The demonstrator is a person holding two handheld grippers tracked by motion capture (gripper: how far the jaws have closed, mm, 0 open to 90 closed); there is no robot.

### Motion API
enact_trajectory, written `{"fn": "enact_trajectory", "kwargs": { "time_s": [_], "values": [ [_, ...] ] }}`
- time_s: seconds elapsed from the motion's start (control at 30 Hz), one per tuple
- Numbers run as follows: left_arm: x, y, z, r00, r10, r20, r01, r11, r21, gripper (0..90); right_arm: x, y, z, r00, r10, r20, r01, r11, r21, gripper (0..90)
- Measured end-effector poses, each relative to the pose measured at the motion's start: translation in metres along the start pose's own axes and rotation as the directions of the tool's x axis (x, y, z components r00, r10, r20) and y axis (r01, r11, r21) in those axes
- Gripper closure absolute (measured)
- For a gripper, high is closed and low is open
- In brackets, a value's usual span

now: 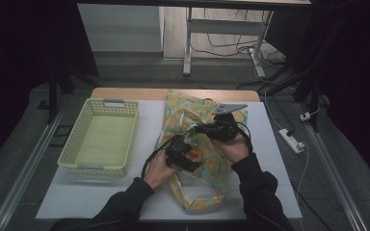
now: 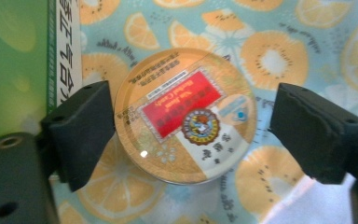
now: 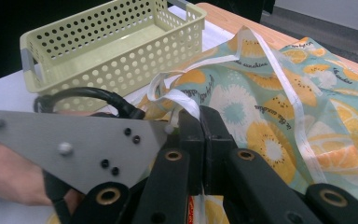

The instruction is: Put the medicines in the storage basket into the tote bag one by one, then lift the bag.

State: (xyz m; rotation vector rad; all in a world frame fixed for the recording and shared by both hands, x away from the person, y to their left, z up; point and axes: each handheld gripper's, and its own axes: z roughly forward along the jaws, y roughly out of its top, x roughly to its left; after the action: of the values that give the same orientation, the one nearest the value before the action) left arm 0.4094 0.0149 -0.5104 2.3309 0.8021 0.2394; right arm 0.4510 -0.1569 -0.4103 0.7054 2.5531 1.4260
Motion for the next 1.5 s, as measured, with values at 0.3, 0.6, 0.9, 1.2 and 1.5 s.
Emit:
{"fn": "enact_trajectory", "kwargs": {
  "time_s": [0.3, 0.6, 0.9, 1.2, 1.5],
  "values": [
    [0.001, -0.005, -0.019, 0.9962, -0.034, 0.080, 0.038, 0.9983, -0.044, 6.1, 0.001, 0.000, -0.001, 1.0000, -0.002, 0.000, 0.002, 1.000, 0.000, 88.2],
    [0.012, -0.023, -0.039, 0.9865, -0.057, 0.154, 0.067, 0.9957, -0.064, 1.6, 0.001, 0.000, -0.001, 1.0000, -0.002, -0.001, 0.002, 1.000, 0.000, 88.1],
    [0.015, -0.037, -0.048, 0.9871, -0.061, 0.148, 0.068, 0.9965, -0.047, 0.6, 0.001, 0.000, -0.002, 1.0000, -0.002, -0.002, 0.002, 1.000, 0.000, 88.0],
    [0.016, -0.051, -0.049, 0.9857, -0.071, 0.153, 0.079, 0.9957, -0.048, 0.0, 0.001, 0.000, -0.002, 1.0000, -0.004, -0.003, 0.004, 1.000, 0.001, 87.6],
    [0.016, -0.057, -0.040, 0.9886, -0.069, 0.134, 0.067, 0.9976, 0.018, 0.0, 0.001, 0.000, -0.002, 1.0000, -0.002, -0.004, 0.002, 1.000, 0.000, 87.5]
  ]
}}
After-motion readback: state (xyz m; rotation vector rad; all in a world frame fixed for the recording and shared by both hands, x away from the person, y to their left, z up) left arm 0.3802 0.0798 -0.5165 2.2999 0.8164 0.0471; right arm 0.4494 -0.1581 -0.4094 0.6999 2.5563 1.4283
